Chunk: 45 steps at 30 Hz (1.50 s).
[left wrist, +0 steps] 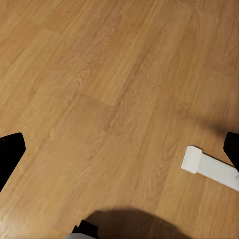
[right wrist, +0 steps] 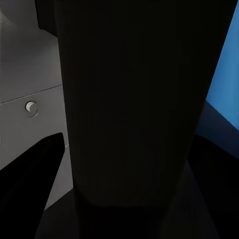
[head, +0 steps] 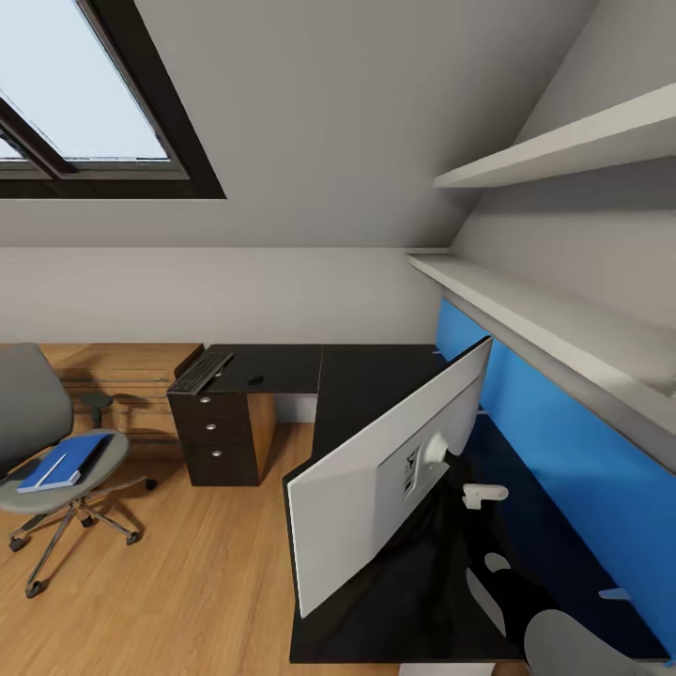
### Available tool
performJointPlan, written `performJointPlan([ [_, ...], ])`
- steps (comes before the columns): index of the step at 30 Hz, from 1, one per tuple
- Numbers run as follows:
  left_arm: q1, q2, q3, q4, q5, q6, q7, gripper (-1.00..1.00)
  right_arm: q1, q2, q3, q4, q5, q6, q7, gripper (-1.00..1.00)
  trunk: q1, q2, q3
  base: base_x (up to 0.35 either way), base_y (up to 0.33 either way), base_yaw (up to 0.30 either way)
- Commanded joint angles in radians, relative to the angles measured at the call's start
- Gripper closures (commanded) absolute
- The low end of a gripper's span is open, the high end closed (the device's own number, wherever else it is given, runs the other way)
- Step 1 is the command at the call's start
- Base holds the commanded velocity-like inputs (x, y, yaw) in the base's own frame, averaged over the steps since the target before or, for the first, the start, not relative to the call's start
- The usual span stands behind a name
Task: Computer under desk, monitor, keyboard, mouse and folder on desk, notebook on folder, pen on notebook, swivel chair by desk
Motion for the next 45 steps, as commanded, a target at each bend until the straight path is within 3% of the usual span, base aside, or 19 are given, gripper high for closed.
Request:
performJointPlan([
  [1, -0.001, 0.000, 0.001, 0.001, 0.007, -0.002, -0.007, -1.00, -0.001, -0.002, 0.021, 0.003, -0.029, -0.006, -0.006, 1.00, 0.001, -0.002, -0.002, 0.000, 0.000, 0.000],
  [45, -0.001, 0.001, 0.002, 0.001, 0.012, -0.002, -0.007, -1.00, -0.001, -0.002, 0.022, 0.003, -0.028, -0.006, -0.005, 1.00, 0.001, -0.002, -0.002, 0.029, -0.013, 0.000],
])
